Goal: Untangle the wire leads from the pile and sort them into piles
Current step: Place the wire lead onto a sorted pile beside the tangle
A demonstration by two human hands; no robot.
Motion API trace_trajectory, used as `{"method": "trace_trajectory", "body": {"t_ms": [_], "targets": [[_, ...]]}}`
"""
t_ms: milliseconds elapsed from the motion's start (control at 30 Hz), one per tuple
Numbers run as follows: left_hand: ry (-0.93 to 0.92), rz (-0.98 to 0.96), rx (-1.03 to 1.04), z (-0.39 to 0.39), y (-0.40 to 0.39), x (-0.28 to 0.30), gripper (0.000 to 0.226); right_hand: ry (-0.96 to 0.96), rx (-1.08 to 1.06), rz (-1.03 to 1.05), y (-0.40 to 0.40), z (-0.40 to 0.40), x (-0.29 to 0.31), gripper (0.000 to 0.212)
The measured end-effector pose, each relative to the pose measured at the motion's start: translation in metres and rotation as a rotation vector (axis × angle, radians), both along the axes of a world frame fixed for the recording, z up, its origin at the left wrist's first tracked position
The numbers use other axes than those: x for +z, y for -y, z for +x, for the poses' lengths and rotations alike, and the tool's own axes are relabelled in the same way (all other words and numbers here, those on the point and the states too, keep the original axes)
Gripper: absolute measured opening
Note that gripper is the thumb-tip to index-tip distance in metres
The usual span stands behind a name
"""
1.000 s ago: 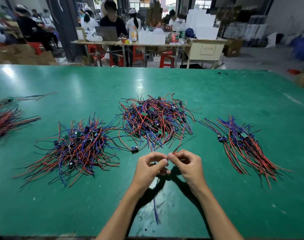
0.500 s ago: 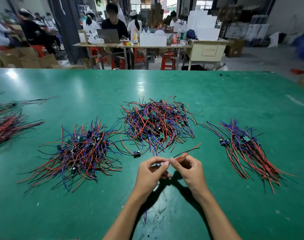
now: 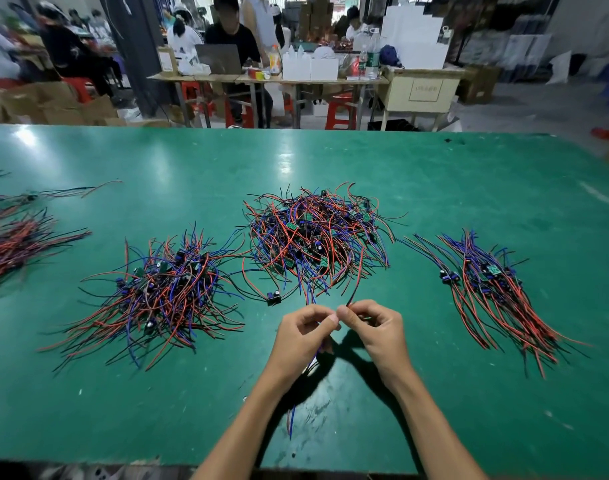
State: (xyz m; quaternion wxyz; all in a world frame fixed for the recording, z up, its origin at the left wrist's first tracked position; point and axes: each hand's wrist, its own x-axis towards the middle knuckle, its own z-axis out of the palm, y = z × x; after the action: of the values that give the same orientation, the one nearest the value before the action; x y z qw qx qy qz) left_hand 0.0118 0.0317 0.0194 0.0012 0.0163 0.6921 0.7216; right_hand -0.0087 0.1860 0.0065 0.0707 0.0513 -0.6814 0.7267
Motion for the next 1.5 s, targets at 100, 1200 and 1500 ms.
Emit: {"method": "trace_trajectory", "body": {"t_ms": [100,1200,1500], "targets": [[0.028,-0.004,-0.027,0.001,-0.002,0.001,0.014,0.018,-0.036,-0.011,0.003,0.001,0.001,0.015],[0.028,-0.182,-0.100,0.002,0.001,-0.002,0.018,0.248,-0.294,-0.410,0.001,-0.008,0.011,0.026],[0.065,0.048,-0.030,0.003,-0.003,0.004,0.028,0.130,-0.068,-0.125,0.003,0.006,0.008,0.008]]}}
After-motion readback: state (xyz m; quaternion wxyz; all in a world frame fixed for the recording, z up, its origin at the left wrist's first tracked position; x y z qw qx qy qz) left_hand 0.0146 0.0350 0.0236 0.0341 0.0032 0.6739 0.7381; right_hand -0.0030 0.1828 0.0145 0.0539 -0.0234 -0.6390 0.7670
